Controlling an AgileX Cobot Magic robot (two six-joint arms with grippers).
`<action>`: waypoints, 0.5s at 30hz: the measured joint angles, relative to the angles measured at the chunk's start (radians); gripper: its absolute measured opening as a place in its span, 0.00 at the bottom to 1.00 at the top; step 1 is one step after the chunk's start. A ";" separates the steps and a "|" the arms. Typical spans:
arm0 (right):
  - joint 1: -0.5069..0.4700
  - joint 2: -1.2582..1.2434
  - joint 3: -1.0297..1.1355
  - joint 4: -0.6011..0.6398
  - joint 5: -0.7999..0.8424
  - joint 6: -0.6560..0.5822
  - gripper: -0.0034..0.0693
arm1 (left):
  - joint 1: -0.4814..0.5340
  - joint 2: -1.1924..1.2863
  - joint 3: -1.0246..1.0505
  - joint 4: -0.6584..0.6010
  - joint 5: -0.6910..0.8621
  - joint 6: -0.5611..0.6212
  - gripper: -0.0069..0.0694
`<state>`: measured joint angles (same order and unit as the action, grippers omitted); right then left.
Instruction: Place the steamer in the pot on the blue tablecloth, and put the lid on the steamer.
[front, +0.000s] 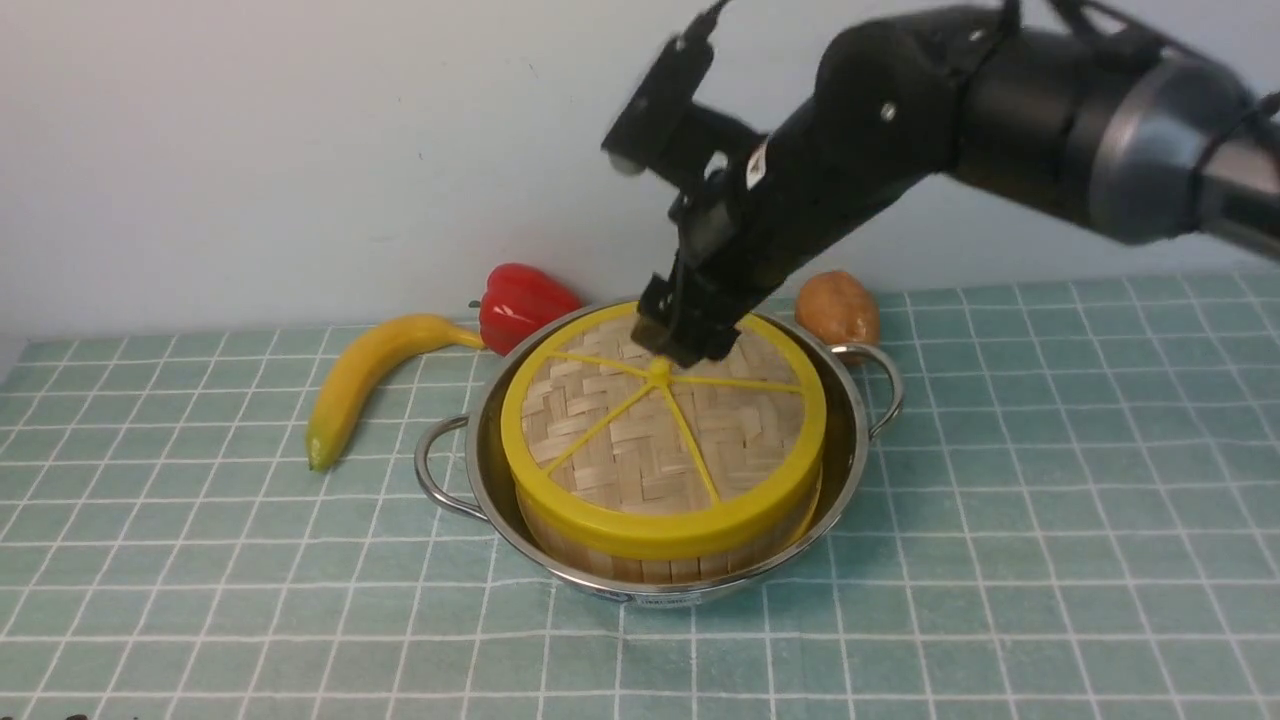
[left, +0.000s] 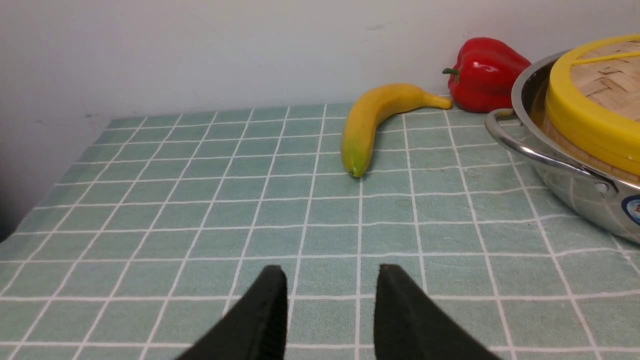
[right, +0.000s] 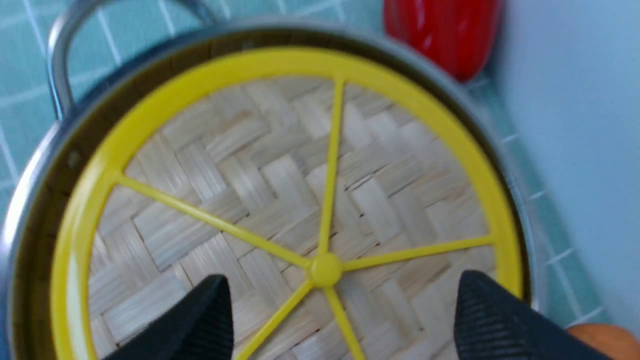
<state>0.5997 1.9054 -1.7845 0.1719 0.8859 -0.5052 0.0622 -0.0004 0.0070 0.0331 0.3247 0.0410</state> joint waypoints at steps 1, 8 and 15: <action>0.000 -0.035 0.000 -0.001 -0.002 0.017 0.72 | 0.000 0.000 0.000 0.000 0.000 0.000 0.41; 0.000 -0.200 -0.001 -0.017 -0.001 0.115 0.11 | 0.000 0.000 0.000 0.000 0.000 0.000 0.41; 0.000 -0.272 -0.001 0.040 0.010 0.215 0.03 | 0.000 0.000 0.000 0.000 0.000 0.000 0.41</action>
<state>0.5997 1.6332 -1.7854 0.2121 0.8961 -0.2903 0.0622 -0.0004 0.0070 0.0331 0.3247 0.0410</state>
